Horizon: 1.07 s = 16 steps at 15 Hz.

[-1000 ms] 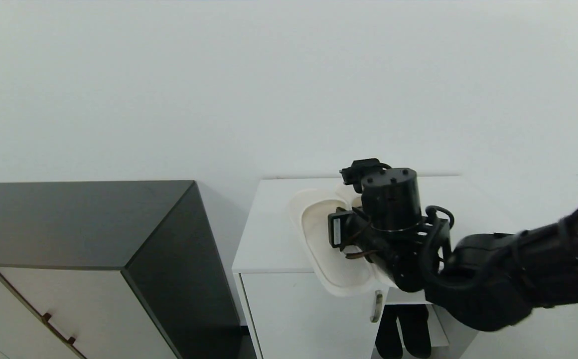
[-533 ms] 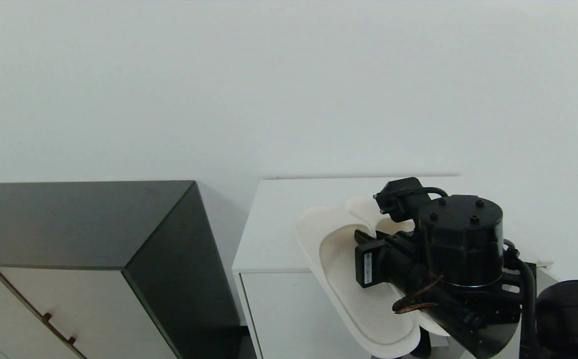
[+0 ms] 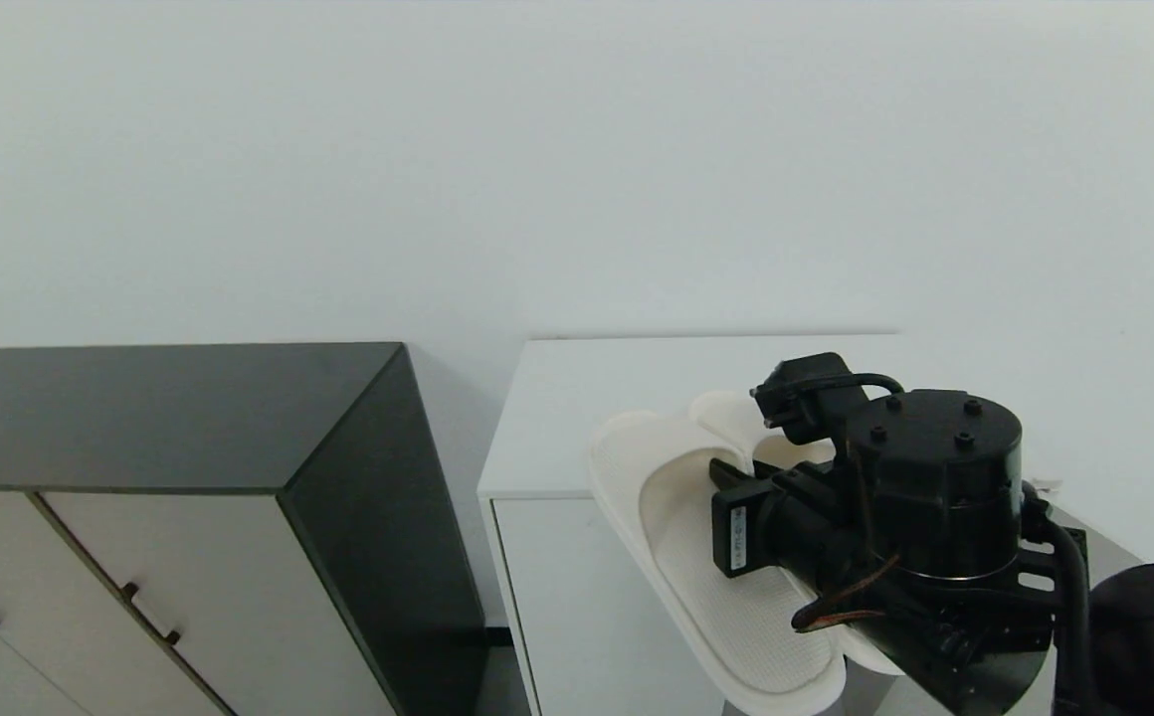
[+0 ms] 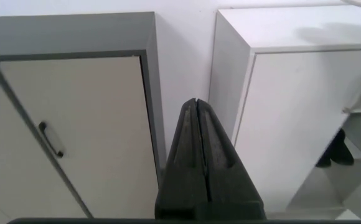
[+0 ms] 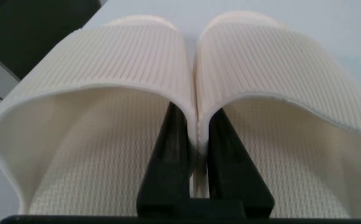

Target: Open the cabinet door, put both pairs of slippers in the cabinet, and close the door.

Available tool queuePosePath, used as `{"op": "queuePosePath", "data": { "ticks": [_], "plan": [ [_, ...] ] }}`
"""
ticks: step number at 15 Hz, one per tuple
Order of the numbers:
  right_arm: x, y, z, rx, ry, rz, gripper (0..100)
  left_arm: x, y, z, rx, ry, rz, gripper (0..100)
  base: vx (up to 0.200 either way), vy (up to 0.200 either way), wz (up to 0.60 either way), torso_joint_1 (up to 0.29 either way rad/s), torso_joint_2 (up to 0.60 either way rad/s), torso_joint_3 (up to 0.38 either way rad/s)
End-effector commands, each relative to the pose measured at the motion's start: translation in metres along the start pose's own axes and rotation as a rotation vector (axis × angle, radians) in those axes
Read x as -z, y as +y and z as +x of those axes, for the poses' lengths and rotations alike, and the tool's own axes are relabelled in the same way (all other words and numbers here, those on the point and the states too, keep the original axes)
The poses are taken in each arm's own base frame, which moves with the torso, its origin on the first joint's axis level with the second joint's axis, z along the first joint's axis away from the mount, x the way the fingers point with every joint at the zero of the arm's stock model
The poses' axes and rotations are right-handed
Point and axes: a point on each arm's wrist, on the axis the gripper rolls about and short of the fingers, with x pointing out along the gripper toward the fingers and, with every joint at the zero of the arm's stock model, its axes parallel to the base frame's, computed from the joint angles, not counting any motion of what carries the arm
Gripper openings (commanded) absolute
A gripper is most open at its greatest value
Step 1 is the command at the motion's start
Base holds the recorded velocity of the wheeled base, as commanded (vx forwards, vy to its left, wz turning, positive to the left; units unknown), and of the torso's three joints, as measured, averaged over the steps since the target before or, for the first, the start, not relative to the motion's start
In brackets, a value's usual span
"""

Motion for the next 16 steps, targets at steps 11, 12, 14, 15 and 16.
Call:
{"op": "queuePosePath", "data": {
  "ticks": [11, 12, 14, 15, 16],
  "plan": [
    [0.0068, -0.0018, 0.0001, 0.006, 0.021, -0.016, 0, 0.0000, 0.0000, 0.0000, -0.001, 0.000, 0.000, 0, -0.127, 0.000, 0.00, -0.005, 0.00, 0.002],
    [0.0068, -0.0018, 0.0001, 0.006, 0.021, -0.016, 0, 0.0000, 0.0000, 0.0000, -0.001, 0.000, 0.000, 0, 0.000, 0.000, 0.00, 0.000, 0.00, 0.000],
    [0.0083, -0.0013, 0.0014, 0.006, 0.025, -0.020, 0, 0.0000, 0.0000, 0.0000, -0.001, 0.000, 0.000, 0, 0.000, 0.000, 0.00, 0.000, 0.00, 0.000],
    [0.0092, -0.0011, 0.0021, 0.007, 0.028, -0.021, 0, 0.0000, 0.0000, 0.0000, -0.001, 0.000, 0.000, 0, 0.000, 0.000, 0.00, 0.000, 0.00, 0.000],
    [0.0096, -0.0010, 0.0024, 0.007, 0.029, -0.020, 0, 0.0000, 0.0000, 0.0000, -0.001, 0.000, 0.000, 0, 0.000, 0.000, 0.00, 0.000, 0.00, 0.000]
  ]
}}
